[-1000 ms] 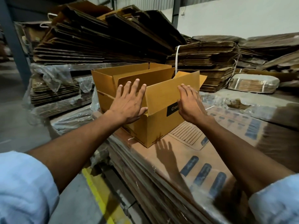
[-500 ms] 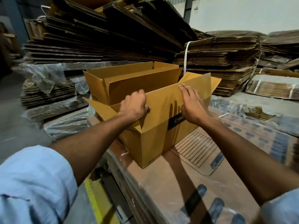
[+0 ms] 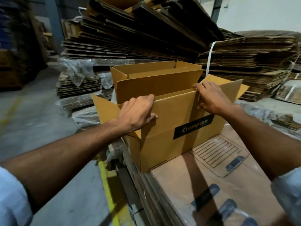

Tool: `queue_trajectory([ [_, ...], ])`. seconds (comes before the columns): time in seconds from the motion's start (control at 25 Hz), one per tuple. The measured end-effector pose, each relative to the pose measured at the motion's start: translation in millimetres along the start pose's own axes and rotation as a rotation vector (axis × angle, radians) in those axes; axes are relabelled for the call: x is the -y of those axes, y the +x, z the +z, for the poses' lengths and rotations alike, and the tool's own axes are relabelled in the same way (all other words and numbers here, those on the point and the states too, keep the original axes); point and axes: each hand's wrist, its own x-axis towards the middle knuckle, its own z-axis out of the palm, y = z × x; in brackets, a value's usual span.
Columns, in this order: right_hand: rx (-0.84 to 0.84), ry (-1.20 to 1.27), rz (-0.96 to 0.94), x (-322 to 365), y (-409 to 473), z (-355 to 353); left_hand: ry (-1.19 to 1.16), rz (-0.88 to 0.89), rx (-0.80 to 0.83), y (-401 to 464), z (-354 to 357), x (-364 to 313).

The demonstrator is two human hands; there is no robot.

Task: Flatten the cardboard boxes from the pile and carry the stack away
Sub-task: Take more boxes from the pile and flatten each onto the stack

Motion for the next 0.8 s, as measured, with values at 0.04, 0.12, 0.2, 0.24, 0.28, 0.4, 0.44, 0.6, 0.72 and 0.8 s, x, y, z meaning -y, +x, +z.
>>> queue_trajectory([
  [0.04,-0.012,-0.005,-0.026,7.1,-4.5,-4.8,0.008,-0.004,0.003,-11.7,-6.9,0.8],
  [0.12,-0.038,-0.008,-0.066,24.1,-16.6,-16.8,0.016,-0.029,0.009,-34.9,-25.0,5.2],
  [0.2,-0.06,-0.006,-0.088,44.3,-31.7,-31.1,0.039,-0.061,0.002,-58.1,-44.6,13.4],
  [0.24,-0.067,-0.01,-0.097,55.0,-38.8,-38.5,0.049,-0.073,0.002,-68.6,-54.5,17.6],
  [0.28,-0.074,-0.011,-0.106,66.3,-46.2,-46.4,0.059,-0.088,0.002,-78.7,-64.0,21.0],
  [0.4,-0.1,0.003,-0.144,111.6,-76.9,-76.2,0.124,-0.138,-0.043,-129.5,-95.7,29.0],
  [0.44,-0.108,0.016,-0.151,128.2,-88.4,-87.6,0.167,-0.157,-0.066,-149.8,-107.0,30.9],
  [0.6,-0.146,0.071,-0.199,205.6,-137.9,-130.5,0.456,-0.171,-0.143,-241.9,-141.3,38.9],
  [0.72,-0.152,0.135,-0.23,267.1,-170.9,-164.8,0.55,-0.041,-0.19,-313.6,-154.7,30.3],
  [0.8,-0.158,0.164,-0.271,304.3,-189.4,-189.9,0.564,-0.008,-0.148,-358.6,-160.4,22.0],
])
